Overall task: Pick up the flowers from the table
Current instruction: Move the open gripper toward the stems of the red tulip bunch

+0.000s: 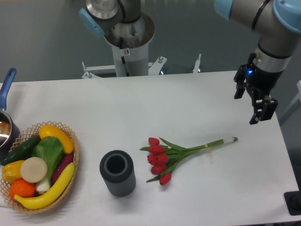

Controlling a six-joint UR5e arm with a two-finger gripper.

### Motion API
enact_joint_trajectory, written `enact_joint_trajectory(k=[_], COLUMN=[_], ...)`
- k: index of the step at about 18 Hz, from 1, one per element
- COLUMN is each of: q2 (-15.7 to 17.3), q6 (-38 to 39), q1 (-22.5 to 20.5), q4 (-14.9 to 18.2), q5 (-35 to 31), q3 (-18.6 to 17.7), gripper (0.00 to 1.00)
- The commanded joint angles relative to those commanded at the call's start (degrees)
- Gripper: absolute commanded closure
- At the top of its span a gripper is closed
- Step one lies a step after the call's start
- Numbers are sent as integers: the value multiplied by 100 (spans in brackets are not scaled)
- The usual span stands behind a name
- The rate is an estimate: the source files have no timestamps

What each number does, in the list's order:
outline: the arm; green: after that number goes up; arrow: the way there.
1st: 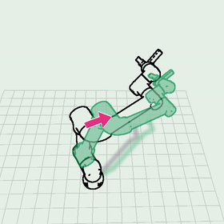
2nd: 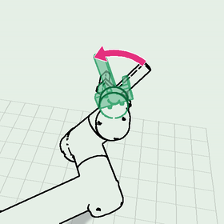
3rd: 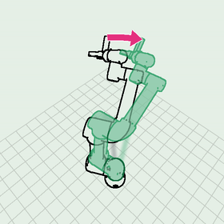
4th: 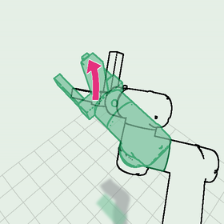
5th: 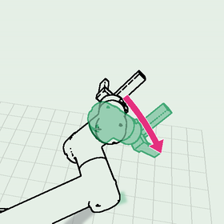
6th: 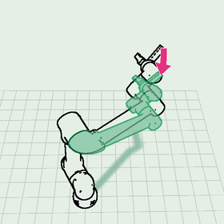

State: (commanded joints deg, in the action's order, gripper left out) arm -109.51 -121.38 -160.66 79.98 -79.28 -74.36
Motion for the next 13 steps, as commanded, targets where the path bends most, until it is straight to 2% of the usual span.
enact_joint_trajectory(k=[5, 13], q2=[26, 62], q6=[70, 219], q1=[9, -9], q4=[0, -44], q5=[0, 114], q3=[-53, -334], gripper=[0, 0])
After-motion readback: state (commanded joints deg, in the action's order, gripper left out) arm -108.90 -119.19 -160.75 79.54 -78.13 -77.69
